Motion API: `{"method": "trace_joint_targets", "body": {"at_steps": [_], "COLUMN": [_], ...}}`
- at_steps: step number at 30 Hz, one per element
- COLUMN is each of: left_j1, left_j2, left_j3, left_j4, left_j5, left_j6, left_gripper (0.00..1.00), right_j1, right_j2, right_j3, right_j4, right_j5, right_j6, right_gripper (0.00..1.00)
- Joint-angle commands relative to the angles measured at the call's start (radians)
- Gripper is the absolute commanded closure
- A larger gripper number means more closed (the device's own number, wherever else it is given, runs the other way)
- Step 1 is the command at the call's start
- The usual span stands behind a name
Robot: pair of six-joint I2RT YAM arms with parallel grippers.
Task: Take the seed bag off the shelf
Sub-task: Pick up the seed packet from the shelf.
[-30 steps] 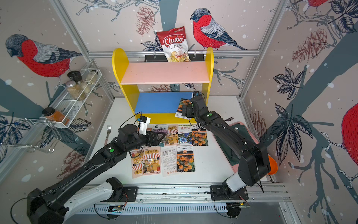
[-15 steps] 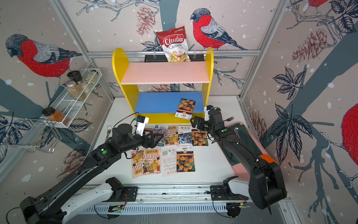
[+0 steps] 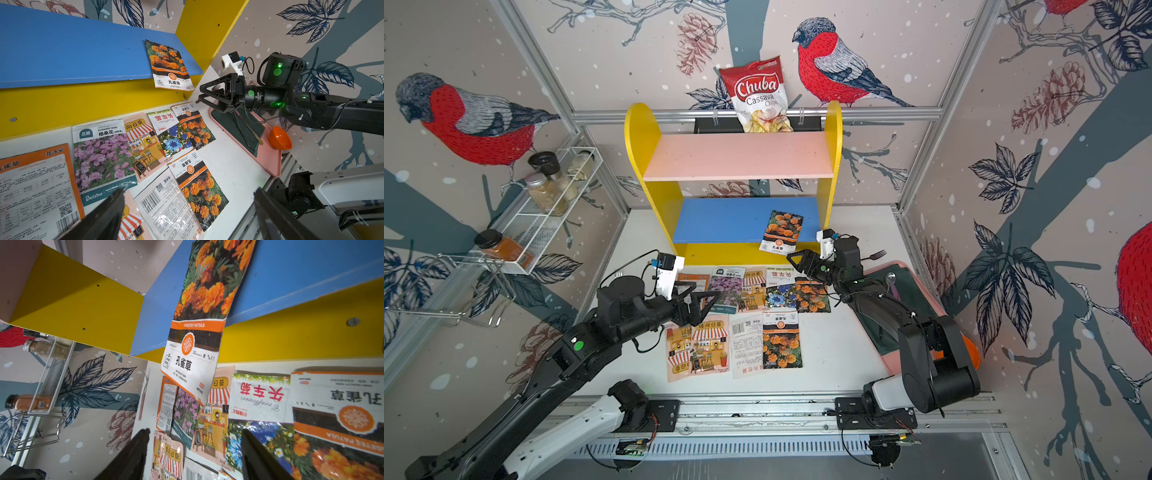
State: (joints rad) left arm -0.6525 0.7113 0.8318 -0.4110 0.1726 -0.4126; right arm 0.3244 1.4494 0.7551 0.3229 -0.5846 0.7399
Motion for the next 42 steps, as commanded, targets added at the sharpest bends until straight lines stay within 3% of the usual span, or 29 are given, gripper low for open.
{"method": "trace_joint_targets", "body": {"at_steps": [1,18,33,42], "left_j1": [0.001,0.001,0.001,0.001], "left_j2": [-0.004,-0.009,-0.005,-0.008], "left_j3": [-0.004,-0.006,-0.008,-0.004], "left_j4": [-0.007,-0.013,-0.006,-0.007], "left_j5": [-0.019,-0.028,-0.027,-0.028], "left_j6": [-0.001,0.000,-0.001,0.002], "left_gripper": [0.03,0.03,0.03,0.03], "right_j1": [-0.002,-0.004,-0.004,0.001], "right_j2": [0.033,0.167,0.201,0.181], "right_j3": [0.018,0.072,0.097,0.096], "right_j4": [0.113,0.217,0.218,0.206], "right_j5": [-0.039,-0.060,-0.063,-0.073], "right_j6": [0.057,0.130,0.131,0.125], "right_gripper": [0.34,0.66,0.96,1.00]}}
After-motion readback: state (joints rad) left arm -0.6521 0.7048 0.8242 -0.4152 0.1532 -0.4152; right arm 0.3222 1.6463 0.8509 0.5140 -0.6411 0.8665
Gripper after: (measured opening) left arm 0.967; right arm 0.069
